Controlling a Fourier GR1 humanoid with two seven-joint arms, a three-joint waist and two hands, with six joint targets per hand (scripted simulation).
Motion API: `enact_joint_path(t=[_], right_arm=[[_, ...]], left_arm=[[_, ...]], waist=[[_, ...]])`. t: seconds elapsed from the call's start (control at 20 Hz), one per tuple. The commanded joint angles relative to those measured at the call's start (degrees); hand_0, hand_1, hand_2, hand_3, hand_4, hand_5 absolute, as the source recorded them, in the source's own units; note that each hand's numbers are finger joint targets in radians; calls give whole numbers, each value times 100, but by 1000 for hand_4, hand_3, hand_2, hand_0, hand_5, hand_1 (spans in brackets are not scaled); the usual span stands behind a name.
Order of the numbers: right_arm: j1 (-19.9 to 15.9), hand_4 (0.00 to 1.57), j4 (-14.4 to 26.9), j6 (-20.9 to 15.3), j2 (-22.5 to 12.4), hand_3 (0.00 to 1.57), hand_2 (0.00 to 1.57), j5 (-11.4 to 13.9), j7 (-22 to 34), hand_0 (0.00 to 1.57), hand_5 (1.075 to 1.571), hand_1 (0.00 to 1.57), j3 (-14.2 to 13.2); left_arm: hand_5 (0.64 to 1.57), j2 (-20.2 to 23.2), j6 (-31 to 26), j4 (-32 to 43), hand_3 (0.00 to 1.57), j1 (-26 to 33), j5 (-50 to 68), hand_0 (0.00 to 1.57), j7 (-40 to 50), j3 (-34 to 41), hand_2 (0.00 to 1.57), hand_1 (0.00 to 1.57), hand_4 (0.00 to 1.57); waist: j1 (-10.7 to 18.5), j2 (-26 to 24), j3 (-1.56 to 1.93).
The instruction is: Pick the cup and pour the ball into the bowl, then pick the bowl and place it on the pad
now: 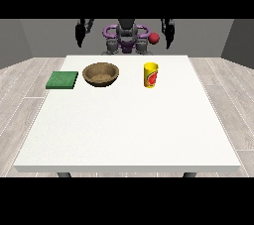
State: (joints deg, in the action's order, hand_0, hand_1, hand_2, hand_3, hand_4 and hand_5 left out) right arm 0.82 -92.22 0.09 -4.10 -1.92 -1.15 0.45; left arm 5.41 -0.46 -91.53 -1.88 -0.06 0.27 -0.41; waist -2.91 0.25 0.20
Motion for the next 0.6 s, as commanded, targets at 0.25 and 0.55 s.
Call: enact_joint_path(t=[0.25,0.55], right_arm=[[-55,1058,-594,70,-379,305,0,14,645,0,1571,0,-77],[-773,783,-1248,-1298,399,0,0,-75,2430,0,1571,0,1363]], left_arm=[[1535,235,-13,-627,0,-130,39,0,626,59,0,0,0],[1541,-527,312,-1480,0,-292,1438,0,2142,24,0,0,0]], waist=[[-7,-1619,-32],[589,-2967,-38]])
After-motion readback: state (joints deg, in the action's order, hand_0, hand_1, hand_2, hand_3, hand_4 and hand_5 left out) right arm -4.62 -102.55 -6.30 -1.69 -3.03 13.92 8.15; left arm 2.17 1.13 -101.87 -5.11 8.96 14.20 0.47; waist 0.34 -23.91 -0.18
